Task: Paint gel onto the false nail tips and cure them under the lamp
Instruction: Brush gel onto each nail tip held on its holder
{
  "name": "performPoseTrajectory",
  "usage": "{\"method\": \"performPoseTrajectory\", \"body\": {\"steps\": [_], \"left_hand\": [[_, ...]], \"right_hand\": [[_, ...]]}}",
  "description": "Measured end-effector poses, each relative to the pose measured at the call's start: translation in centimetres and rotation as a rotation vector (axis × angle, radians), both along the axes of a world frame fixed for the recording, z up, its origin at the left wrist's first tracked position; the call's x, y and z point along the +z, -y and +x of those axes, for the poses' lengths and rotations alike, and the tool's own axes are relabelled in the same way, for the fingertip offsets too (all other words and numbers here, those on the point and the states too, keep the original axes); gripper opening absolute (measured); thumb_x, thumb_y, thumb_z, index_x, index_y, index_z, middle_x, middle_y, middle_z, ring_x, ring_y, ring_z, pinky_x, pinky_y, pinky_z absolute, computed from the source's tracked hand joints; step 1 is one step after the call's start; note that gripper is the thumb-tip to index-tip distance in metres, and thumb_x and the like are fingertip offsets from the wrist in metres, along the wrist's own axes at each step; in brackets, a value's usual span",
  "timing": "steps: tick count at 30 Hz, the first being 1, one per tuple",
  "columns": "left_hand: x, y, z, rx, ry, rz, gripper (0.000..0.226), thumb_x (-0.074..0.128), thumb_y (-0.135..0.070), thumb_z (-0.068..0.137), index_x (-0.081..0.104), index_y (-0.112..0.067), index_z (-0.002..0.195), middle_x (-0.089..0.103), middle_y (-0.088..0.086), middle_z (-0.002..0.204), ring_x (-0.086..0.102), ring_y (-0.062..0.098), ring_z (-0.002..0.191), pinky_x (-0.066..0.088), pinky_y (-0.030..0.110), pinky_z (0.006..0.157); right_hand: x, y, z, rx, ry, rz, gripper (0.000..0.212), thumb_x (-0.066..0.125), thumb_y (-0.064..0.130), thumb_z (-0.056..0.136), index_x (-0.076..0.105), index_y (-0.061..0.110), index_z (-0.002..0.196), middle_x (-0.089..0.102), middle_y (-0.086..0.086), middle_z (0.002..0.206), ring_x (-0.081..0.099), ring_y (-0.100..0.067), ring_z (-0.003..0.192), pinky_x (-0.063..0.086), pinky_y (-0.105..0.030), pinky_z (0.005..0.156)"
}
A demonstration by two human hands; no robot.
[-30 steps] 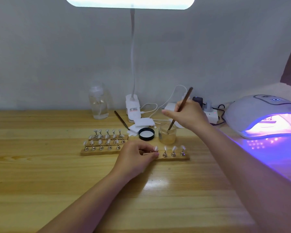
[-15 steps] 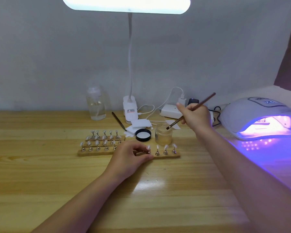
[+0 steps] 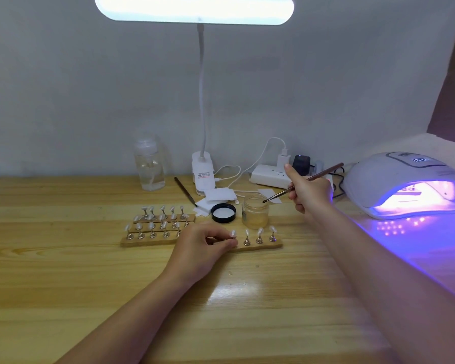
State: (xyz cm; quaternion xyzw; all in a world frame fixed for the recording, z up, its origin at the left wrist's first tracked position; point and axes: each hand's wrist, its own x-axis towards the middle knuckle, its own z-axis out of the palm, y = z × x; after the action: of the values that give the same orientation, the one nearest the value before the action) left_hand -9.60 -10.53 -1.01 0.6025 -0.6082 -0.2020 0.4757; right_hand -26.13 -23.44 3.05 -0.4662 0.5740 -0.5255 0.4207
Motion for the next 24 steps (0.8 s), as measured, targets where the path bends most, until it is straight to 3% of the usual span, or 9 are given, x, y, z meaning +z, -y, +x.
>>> {"method": "performPoseTrajectory", "body": {"steps": [11, 17, 20, 24], "left_hand": [[-0.1, 0.0, 0.0, -0.014, 0.022, -0.058, 0.009, 0.075, -0.006, 0.071, 0.075, -0.011, 0.078, 0.066, -0.007, 0.078, 0.061, 0.008, 0.078, 0.048, 0.019, 0.072], [-0.2, -0.3, -0.3, -0.009, 0.136, -0.13, 0.012, 0.074, -0.008, 0.073, 0.075, -0.014, 0.084, 0.066, -0.011, 0.081, 0.062, 0.004, 0.08, 0.048, 0.015, 0.074], [-0.2, -0.5, -0.4, -0.002, 0.183, -0.167, 0.009, 0.073, -0.011, 0.075, 0.075, -0.016, 0.082, 0.063, -0.019, 0.08, 0.061, 0.0, 0.081, 0.046, 0.01, 0.071], [-0.3, -0.4, -0.2, 0.032, 0.108, -0.152, 0.007, 0.073, -0.011, 0.074, 0.075, -0.017, 0.078, 0.062, -0.02, 0.081, 0.06, -0.005, 0.083, 0.046, 0.009, 0.073]], "right_hand": [[-0.6, -2.2, -0.8, -0.086, 0.077, -0.21, 0.035, 0.06, 0.045, 0.085, 0.061, 0.021, 0.06, 0.05, 0.008, 0.033, 0.041, 0.0, 0.03, 0.036, -0.02, 0.047], [-0.8, -6.0, -0.5, 0.074, 0.166, -0.366, 0.041, 0.049, 0.053, 0.086, 0.066, 0.019, 0.069, 0.065, -0.004, 0.051, 0.056, -0.01, 0.037, 0.038, -0.011, 0.04], [-1.4, -7.8, 0.0, 0.17, 0.179, -0.462, 0.043, 0.047, 0.051, 0.08, 0.066, 0.015, 0.067, 0.066, -0.003, 0.054, 0.059, -0.009, 0.043, 0.04, -0.01, 0.044], [-2.4, -9.1, 0.0, 0.234, 0.077, -0.586, 0.03, 0.051, 0.042, 0.08, 0.068, 0.019, 0.07, 0.068, 0.002, 0.061, 0.06, -0.004, 0.052, 0.043, -0.01, 0.052]]}}
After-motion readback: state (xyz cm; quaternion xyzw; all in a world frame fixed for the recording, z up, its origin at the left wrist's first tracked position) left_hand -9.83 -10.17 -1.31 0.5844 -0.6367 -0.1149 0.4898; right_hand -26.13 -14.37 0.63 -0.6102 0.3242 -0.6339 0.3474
